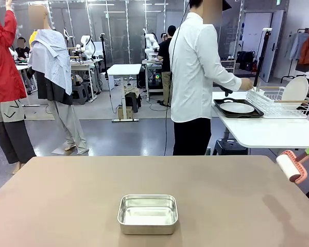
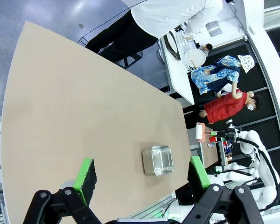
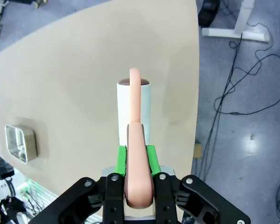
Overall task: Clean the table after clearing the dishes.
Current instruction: When the right (or left) Handle tray is removed, use the right hand (or left hand) to clean the right (or left) side of the table with the Lint Roller.
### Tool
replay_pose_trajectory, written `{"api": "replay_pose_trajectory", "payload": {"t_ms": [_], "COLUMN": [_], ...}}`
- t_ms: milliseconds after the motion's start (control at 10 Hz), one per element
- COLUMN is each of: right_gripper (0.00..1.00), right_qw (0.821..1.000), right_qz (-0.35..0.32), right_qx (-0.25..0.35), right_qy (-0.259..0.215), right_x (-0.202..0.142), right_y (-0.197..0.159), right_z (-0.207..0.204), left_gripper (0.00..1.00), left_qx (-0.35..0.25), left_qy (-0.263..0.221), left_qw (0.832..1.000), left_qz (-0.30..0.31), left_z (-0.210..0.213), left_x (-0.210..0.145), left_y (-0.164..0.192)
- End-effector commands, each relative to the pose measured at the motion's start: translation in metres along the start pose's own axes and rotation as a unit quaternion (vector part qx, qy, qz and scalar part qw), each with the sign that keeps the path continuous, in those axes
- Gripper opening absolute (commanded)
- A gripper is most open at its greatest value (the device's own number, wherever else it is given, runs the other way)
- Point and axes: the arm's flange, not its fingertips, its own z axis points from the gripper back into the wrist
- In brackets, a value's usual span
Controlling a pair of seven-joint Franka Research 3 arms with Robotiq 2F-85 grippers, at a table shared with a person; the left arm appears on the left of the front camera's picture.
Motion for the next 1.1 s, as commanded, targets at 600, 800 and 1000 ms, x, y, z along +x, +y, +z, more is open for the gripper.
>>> {"api": "replay_pose_trajectory", "payload": {"t_ms": [600, 800, 1000], "right_gripper": [0.21, 0.21, 0.21], "right_qw": [1.0, 1.0, 1.0], "right_qz": [0.017, 0.017, 0.017], "right_qx": [-0.009, -0.009, -0.009], "right_qy": [0.001, 0.001, 0.001], "right_x": [-0.008, -0.008, -0.008], "right_y": [0.013, 0.013, 0.013], "right_z": [0.009, 0.009, 0.009], "left_gripper": [1.0, 1.0, 1.0], "left_qx": [-0.002, -0.002, -0.002], "left_qy": [-0.005, -0.005, -0.005], "left_qw": [1.0, 1.0, 1.0], "left_qz": [-0.001, -0.001, -0.001], "left_z": [0.002, 0.002, 0.002], "left_x": [0.0, 0.0, 0.0], "left_y": [0.0, 0.0, 0.0]}}
